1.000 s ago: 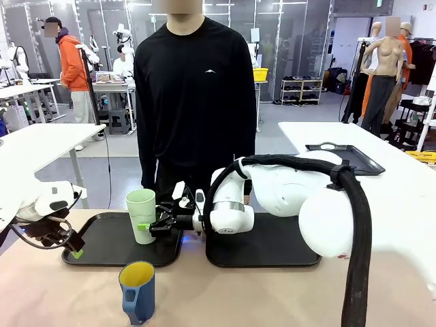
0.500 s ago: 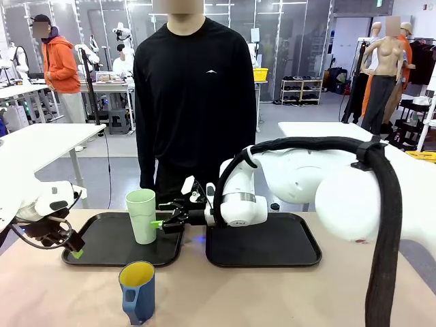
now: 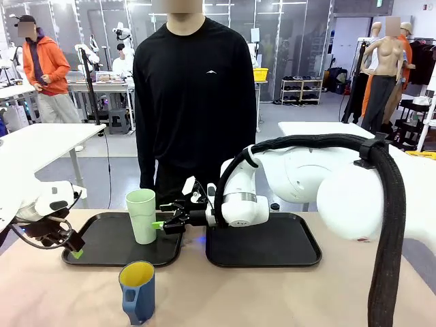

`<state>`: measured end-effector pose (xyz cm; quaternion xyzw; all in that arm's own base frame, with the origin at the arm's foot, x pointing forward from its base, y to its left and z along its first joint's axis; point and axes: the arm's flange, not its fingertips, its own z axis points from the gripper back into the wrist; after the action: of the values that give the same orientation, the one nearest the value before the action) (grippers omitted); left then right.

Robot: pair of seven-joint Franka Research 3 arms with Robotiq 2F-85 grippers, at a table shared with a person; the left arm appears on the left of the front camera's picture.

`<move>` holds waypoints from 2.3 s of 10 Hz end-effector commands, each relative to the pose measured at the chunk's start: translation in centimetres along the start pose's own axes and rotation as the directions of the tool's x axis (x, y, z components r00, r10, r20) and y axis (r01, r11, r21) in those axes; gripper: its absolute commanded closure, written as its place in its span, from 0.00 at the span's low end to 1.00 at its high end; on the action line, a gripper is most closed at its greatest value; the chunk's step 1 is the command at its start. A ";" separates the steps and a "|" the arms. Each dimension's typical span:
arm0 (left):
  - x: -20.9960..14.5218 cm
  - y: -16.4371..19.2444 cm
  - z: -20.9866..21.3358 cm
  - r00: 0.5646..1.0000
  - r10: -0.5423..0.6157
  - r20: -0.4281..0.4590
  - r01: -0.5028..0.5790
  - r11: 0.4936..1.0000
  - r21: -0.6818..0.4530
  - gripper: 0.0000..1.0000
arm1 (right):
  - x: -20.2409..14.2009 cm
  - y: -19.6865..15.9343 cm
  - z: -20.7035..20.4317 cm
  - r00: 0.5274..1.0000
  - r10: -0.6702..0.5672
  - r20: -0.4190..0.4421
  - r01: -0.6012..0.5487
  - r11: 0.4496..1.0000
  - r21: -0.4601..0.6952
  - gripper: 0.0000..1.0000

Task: Sort and store the cups by type.
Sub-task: Place the picked Reusable plastic cup into the Flat Tray indicated by the person, then pick up the Handle plastic cup and place it into the empty Flat Tray.

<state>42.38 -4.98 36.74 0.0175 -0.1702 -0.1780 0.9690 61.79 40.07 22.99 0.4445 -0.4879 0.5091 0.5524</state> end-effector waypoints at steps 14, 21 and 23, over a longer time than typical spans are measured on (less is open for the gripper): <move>-0.1 0.1 0.1 1.000 -0.001 -0.003 0.001 1.000 0.004 0.00 | 4.1 3.7 5.9 0.987 -0.006 -0.158 -0.016 0.990 -0.137 0.00; -0.1 0.1 0.1 1.000 -0.001 -0.003 0.001 1.000 0.004 0.00 | 4.9 15.1 21.2 0.990 0.099 -0.101 -0.106 0.993 -0.060 0.00; -0.1 0.1 0.1 1.000 -0.001 -0.003 0.001 1.000 0.004 0.00 | 4.9 17.2 23.9 0.984 0.091 -0.156 -0.109 0.988 -0.113 0.00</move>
<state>42.39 -4.97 36.72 0.0175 -0.1700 -0.1779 0.9691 43.30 19.35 30.24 0.3621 -0.4900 0.5358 0.5846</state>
